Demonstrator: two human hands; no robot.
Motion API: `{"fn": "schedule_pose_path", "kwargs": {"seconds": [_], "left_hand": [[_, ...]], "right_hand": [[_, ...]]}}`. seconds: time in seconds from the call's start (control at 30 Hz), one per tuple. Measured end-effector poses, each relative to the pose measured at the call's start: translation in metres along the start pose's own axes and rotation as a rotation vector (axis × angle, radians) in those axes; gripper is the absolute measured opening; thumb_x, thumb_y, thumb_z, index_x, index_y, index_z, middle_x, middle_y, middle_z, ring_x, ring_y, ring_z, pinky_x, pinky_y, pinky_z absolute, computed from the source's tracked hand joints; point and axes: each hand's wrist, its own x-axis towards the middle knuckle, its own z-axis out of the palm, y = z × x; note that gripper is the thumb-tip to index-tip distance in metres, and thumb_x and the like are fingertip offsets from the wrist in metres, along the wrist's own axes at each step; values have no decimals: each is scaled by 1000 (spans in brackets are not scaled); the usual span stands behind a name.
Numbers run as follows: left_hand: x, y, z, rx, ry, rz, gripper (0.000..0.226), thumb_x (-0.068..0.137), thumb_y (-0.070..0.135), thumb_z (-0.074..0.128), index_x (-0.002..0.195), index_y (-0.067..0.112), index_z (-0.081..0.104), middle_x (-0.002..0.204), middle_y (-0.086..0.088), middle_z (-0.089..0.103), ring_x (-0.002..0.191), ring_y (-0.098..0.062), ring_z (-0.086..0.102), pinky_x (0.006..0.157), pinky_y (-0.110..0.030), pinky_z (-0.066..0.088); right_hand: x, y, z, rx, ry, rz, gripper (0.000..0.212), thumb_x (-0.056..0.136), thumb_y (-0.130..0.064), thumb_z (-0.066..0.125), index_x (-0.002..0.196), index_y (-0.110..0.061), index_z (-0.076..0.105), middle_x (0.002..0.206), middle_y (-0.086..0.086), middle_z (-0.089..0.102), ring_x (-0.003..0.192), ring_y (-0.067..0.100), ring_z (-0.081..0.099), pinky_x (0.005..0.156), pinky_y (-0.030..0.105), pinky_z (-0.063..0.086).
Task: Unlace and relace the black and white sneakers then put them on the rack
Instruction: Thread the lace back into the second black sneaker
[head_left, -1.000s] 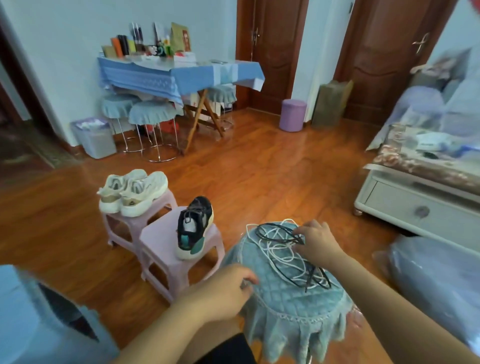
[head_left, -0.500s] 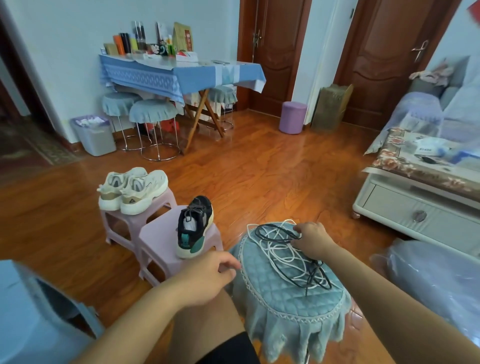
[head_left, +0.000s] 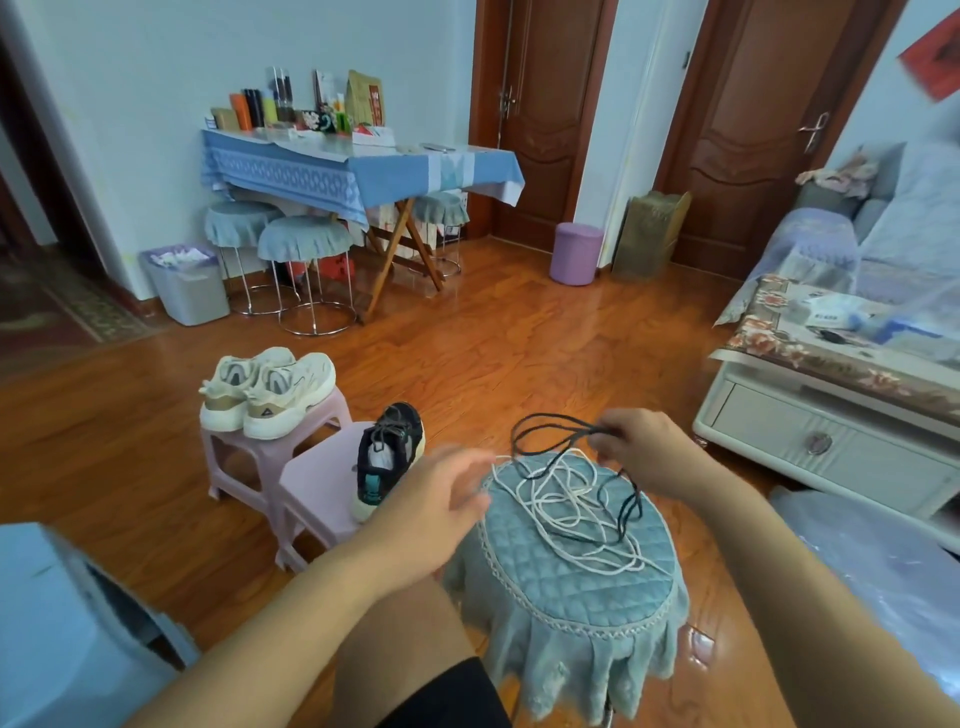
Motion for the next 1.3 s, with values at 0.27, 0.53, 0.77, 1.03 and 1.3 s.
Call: {"fn": "schedule_pose_path", "kwargs": {"seconds": [0.27, 0.53, 0.77, 1.03, 1.3], "left_hand": [[-10, 52, -82, -50, 33, 65, 13, 103, 32, 58, 112, 26, 65, 64, 8, 60, 62, -10, 59, 66, -30, 50], [-221, -46, -242, -492, 85, -426, 39, 104, 32, 45, 110, 7, 75, 63, -2, 22, 53, -18, 18, 56, -30, 40], [-392, -82, -267, -269, 332, -780, 40, 101, 44, 49, 86, 14, 71, 63, 1, 29, 58, -18, 27, 59, -31, 33], [-449, -93, -239, -229, 622, -887, 30, 106, 33, 52, 103, 15, 76, 69, -4, 32, 63, -21, 32, 63, -38, 32], [-429, -73, -238, -251, 590, -703, 31, 106, 36, 48, 112, 23, 76, 69, -3, 35, 61, -17, 37, 62, -31, 39]], "right_hand": [[-22, -149, -46, 378, -246, -485, 16, 102, -22, 58, 92, -14, 68, 67, 2, 64, 65, 12, 59, 74, 34, 53], [-17, -276, 63, 1160, -954, -476, 26, 99, -13, 54, 113, 1, 70, 71, 9, 46, 54, 14, 39, 63, 27, 54], [-41, -377, 173, 802, -1302, -452, 27, 98, -28, 59, 105, -6, 72, 65, 3, 46, 50, 9, 31, 47, 23, 25], [-56, -402, 216, 877, -1315, -419, 39, 99, -37, 56, 109, -2, 69, 65, -3, 26, 58, 11, 18, 51, 27, 11], [-60, -410, 213, 455, -1189, -675, 31, 101, -38, 57, 92, -12, 70, 62, -3, 35, 54, 10, 29, 51, 26, 26]]}}
